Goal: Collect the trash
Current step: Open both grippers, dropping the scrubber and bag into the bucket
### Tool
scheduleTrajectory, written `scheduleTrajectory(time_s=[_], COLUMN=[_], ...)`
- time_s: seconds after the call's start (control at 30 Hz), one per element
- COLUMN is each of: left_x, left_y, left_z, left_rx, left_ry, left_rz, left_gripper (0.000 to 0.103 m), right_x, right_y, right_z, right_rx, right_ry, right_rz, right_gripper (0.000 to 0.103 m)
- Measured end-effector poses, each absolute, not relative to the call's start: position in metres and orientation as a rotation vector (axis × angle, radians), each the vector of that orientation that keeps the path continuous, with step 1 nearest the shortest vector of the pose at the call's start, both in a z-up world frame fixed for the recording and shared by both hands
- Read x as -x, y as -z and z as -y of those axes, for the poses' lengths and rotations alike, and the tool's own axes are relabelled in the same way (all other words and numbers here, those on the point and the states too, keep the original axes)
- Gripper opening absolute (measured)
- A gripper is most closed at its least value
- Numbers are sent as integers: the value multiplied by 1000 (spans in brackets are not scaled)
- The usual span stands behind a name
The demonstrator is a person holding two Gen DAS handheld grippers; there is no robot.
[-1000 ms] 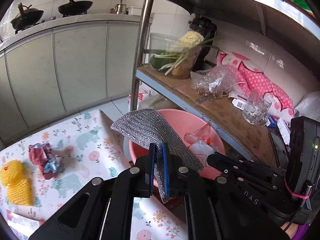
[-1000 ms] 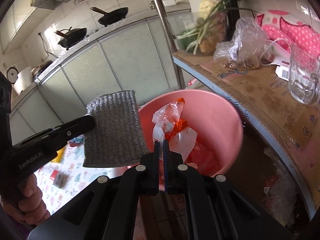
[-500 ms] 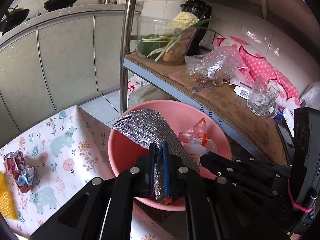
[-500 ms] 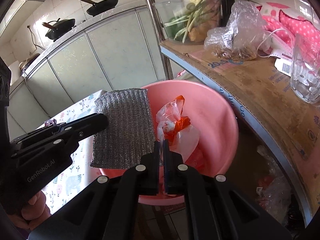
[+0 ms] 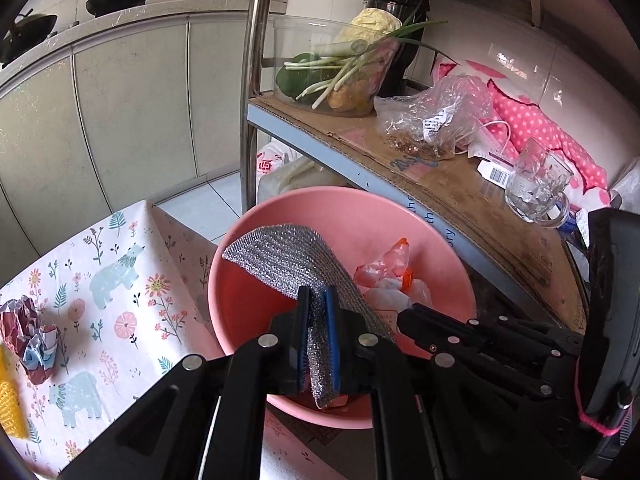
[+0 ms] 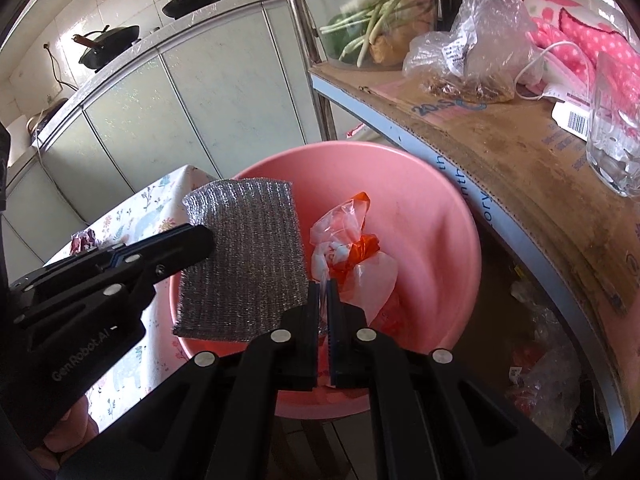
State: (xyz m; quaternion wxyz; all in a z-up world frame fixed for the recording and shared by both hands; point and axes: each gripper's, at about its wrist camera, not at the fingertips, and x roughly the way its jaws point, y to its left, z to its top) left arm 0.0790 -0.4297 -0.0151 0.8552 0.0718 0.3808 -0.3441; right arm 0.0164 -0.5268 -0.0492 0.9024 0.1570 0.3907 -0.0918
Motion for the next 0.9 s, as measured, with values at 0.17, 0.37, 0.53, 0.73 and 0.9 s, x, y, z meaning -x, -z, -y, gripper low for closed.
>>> scheduleTrajectory(time_s=[0.17,0.37,0.53,0.73,0.9], left_x=[-79,-79,-76,-64,-53], left_y=[12,7,3,-6,-15], left_z=[427,425,420,410,400], left_rx=[-139,-125,-121,-122,-127], left_ry=[714,708,697,690,678], left_rz=[-783,-782,-786,-775,-755], left_gripper=[11,23,41,49,52], right_x=[-18,-17,-13,-4,4], right_y=[51,47,41,34,26], right_z=[527,525,523,517,506], right_rx=[-323,-315,-313,-314,-301], right_ry=[194,188,185,174,160], right_rz=[-822,-814,-802,-792,-781], right_gripper=[10,23,24,25,27])
